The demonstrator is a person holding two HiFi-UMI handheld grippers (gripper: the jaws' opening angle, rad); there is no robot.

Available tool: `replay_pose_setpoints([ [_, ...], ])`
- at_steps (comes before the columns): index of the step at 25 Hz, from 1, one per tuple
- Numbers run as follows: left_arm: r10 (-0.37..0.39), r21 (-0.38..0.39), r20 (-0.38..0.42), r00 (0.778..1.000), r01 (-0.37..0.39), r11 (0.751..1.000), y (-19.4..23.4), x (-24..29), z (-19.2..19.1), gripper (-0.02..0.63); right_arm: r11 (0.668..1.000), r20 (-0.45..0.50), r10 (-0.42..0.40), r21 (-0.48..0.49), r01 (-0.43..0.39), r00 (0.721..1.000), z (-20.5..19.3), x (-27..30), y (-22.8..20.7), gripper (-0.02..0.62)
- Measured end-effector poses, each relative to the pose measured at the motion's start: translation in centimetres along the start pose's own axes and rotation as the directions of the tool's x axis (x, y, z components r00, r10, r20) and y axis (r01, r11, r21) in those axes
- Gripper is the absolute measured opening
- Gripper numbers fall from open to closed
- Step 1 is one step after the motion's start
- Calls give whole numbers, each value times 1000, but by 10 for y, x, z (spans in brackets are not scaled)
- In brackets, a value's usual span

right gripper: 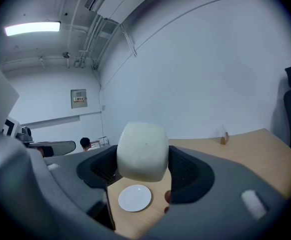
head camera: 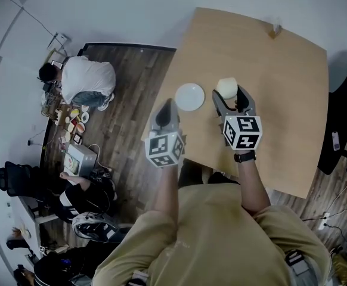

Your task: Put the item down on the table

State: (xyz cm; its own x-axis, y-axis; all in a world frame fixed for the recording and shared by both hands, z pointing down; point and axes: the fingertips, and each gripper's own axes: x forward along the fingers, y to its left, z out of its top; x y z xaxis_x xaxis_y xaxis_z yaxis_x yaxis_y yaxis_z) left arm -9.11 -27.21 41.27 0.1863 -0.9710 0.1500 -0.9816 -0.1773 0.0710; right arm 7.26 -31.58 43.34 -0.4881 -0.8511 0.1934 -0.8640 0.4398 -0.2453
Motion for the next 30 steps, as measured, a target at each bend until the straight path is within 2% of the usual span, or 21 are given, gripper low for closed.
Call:
replay_pose_setpoints([
  [4, 3, -8, -34, 999, -3, 1000, 16, 19, -10, 2, 1000, -27, -13, 0, 13, 1000, -9, 19, -5, 316],
  [13, -62, -4, -113, 992, 62, 998, 32, 74, -31, 2, 998, -91, -51, 25, 54, 995, -26, 70, -21, 316],
  [17, -67, -14, -148, 987, 65, 998, 53, 91, -43, 2, 997, -133, -67, 22, 71, 989, -41, 95, -19, 316],
  [23, -92, -41, -216, 972, 85, 996, 73, 115, -72, 2, 997, -203, -75, 16, 80, 976, -69, 127, -14, 316],
  [30, -114, -94, -286, 951, 90, 991, 93, 133, -114, 2, 997, -308, -72, 4, 77, 949, -116, 157, -4, 316],
])
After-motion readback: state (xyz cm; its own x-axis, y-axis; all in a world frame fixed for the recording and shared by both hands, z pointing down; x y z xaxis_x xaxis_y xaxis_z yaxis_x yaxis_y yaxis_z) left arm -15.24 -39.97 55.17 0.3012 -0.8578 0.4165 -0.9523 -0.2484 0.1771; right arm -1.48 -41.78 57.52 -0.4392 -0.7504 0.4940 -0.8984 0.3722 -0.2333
